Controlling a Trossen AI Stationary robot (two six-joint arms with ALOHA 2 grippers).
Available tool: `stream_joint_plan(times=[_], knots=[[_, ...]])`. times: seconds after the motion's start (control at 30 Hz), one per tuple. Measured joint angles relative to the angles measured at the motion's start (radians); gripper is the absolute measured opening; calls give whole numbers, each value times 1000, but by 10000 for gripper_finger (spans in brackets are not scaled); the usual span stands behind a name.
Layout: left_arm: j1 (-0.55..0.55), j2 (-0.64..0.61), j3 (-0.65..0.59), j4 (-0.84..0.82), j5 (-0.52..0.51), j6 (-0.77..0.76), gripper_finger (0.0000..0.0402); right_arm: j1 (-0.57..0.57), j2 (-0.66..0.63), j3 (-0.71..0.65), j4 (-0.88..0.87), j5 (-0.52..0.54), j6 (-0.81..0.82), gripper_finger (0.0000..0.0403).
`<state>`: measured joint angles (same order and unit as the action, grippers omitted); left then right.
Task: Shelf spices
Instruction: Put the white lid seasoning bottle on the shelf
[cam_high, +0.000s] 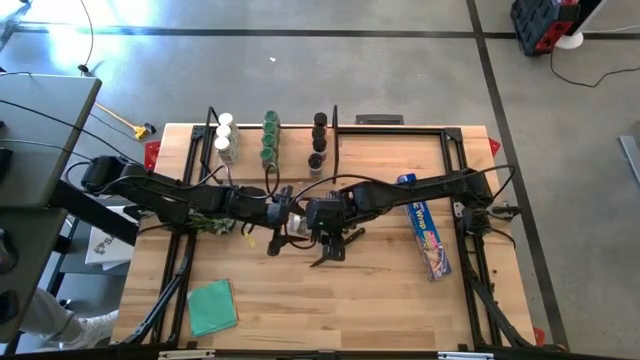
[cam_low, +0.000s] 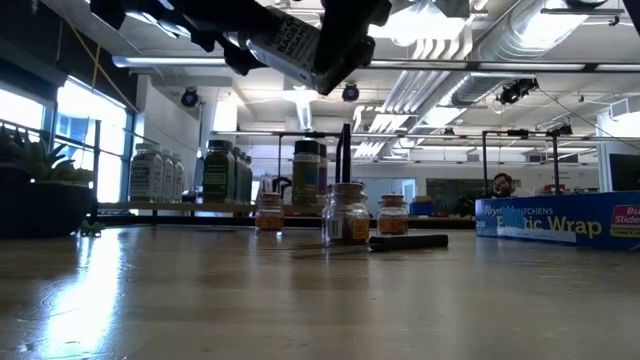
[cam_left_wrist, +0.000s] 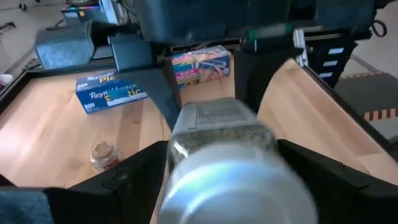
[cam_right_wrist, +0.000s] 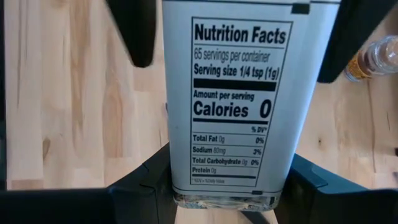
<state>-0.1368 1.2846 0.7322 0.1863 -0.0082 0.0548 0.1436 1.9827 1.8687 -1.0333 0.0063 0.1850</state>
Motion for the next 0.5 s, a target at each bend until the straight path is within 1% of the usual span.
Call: stream_joint_plan(times=[0.33,0.43,0.5], knots=[[13,3,7,-26,27,-87,289,0,8,0,-24,-4,-4,177],[20,3,7,-36,31,-97,268,0,8,0,-20,-4,-6,177],[20,6,7,-41,30,-97,245,0,8,0,-13,-4,-9,177]])
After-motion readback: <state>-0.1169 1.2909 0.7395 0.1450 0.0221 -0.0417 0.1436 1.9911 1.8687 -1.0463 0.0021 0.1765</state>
